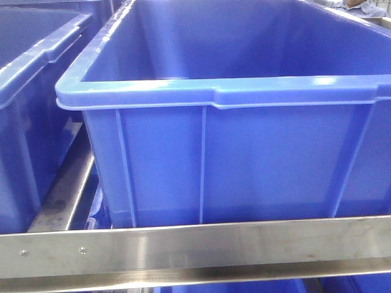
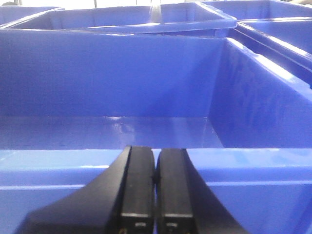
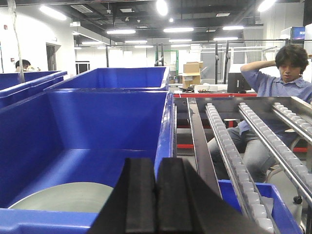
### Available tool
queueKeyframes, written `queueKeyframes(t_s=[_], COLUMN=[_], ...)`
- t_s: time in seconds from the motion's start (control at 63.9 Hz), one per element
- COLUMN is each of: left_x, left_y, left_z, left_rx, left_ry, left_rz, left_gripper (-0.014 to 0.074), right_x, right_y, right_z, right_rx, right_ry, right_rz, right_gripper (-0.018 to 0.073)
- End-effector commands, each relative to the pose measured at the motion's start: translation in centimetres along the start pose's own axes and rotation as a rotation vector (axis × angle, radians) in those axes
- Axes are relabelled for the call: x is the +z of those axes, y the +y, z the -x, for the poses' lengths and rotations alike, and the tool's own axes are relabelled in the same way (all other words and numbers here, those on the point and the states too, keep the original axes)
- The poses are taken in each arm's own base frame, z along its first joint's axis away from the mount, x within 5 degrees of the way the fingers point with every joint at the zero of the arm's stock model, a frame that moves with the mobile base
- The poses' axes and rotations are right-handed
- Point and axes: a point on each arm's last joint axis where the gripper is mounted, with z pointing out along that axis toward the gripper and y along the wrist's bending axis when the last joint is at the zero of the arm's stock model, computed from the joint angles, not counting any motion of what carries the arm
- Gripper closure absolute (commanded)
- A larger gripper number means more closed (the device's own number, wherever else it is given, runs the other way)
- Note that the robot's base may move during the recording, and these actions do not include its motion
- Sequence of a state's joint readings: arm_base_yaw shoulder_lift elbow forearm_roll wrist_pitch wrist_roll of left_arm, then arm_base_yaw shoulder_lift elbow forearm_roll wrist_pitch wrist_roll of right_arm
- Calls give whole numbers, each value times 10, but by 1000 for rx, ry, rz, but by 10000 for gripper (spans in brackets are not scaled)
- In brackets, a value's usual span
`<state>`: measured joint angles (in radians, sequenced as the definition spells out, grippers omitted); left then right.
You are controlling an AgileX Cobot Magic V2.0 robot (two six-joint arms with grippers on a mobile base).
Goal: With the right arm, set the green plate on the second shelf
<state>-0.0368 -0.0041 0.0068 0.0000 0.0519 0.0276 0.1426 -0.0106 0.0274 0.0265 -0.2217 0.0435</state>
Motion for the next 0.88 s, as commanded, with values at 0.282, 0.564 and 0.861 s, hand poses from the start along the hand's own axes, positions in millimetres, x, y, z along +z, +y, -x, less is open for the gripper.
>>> queueKeyframes(t_s=[0.282, 0.564, 0.861], left_x=[0, 0, 0], left_y=[0, 0, 0], left_z=[-5, -5, -5], left_rx=[-2, -2, -2], left_ry=[-56, -56, -56], left_rz=[0, 0, 0], left_gripper=[466, 466, 466], right_x=[-2, -2, -2], right_y=[0, 0, 0], right_z=[15, 15, 15], right_rx=[-2, -2, -2], right_ry=[-119, -119, -119], right_rz=[-1, -1, -1], right_gripper=[510, 510, 510])
